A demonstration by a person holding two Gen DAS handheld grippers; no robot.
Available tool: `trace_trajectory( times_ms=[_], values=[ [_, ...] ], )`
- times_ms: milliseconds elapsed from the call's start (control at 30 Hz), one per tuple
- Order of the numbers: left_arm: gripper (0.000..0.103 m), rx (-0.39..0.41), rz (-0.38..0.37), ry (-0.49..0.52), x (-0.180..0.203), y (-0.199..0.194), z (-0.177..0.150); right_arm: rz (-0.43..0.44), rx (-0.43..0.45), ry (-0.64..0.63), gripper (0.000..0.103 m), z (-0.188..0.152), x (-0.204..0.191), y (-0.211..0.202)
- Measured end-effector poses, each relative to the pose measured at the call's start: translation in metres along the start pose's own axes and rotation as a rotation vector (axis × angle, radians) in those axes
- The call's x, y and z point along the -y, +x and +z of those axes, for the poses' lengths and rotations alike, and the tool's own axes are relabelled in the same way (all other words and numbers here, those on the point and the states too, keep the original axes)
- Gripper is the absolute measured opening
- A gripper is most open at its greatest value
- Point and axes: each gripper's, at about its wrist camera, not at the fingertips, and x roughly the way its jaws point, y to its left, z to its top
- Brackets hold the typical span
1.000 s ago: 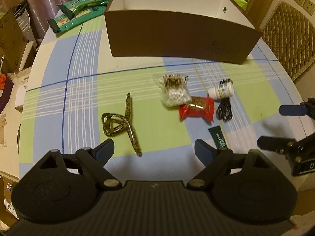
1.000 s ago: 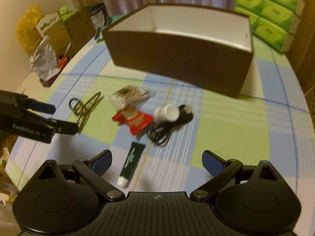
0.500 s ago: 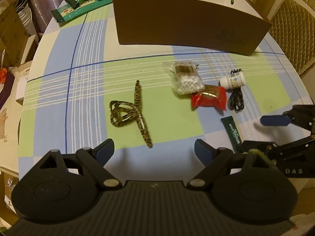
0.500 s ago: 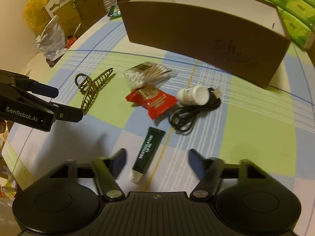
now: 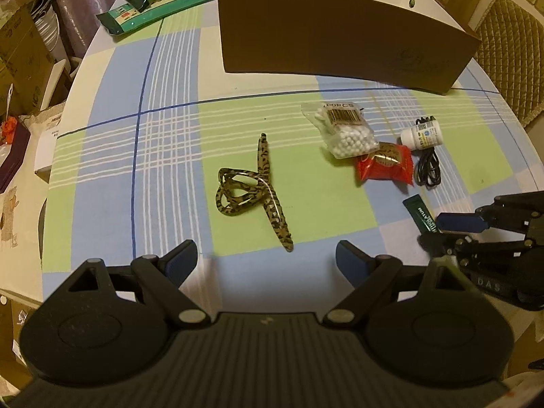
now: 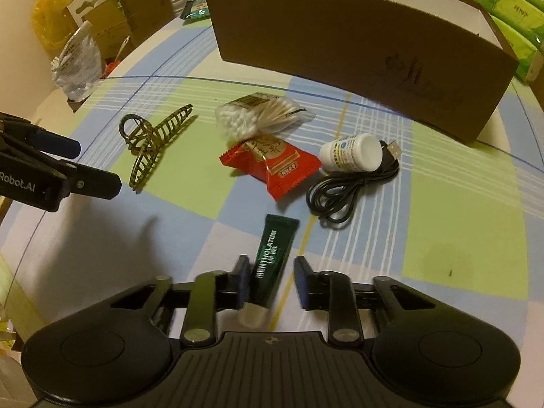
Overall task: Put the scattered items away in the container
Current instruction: 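Grasp the green lip gel tube with the right tool while the left tool grasps the leopard hair clip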
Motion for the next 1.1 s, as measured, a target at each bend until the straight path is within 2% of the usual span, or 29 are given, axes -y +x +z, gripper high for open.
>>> trace_trajectory(
  times_ms=[167, 367, 500, 567, 667, 733, 800, 1100],
  values=[
    [0.084, 0.023, -0.008, 0.019, 0.0, 0.003, 0.0, -0.019, -0.005, 0.007, 0.014, -0.005, 0.003, -0.004],
    [0.08, 0.05, -0.015, 0.021, 0.001, 0.009, 0.0, -0.074, -0.01, 0.102, 0.014, -0.021, 0.03, -0.017],
    [0.06, 0.056, -0.02, 0.018, 0.003, 0.016, -0.002, -0.117, -0.011, 0.163, 0.014, -0.032, 0.052, -0.028],
    [0.054, 0.055, -0.022, 0.016, 0.004, 0.02, -0.003, -0.134, -0.011, 0.184, 0.014, -0.036, 0.062, -0.033],
    [0.036, 0.06, -0.031, 0.013, 0.005, 0.026, -0.004, -0.154, -0.011, 0.205, 0.014, -0.04, 0.072, -0.037],
    [0.033, 0.059, -0.032, 0.013, 0.007, 0.031, -0.003, -0.162, -0.01, 0.215, 0.014, -0.041, 0.076, -0.039],
    [0.021, 0.058, -0.033, 0.012, 0.009, 0.035, -0.002, -0.162, -0.01, 0.217, 0.014, -0.041, 0.078, -0.04],
    [0.006, 0.073, -0.006, 0.027, 0.005, 0.038, -0.001, -0.144, -0.016, 0.201, 0.014, -0.041, 0.081, -0.04]
  ],
)
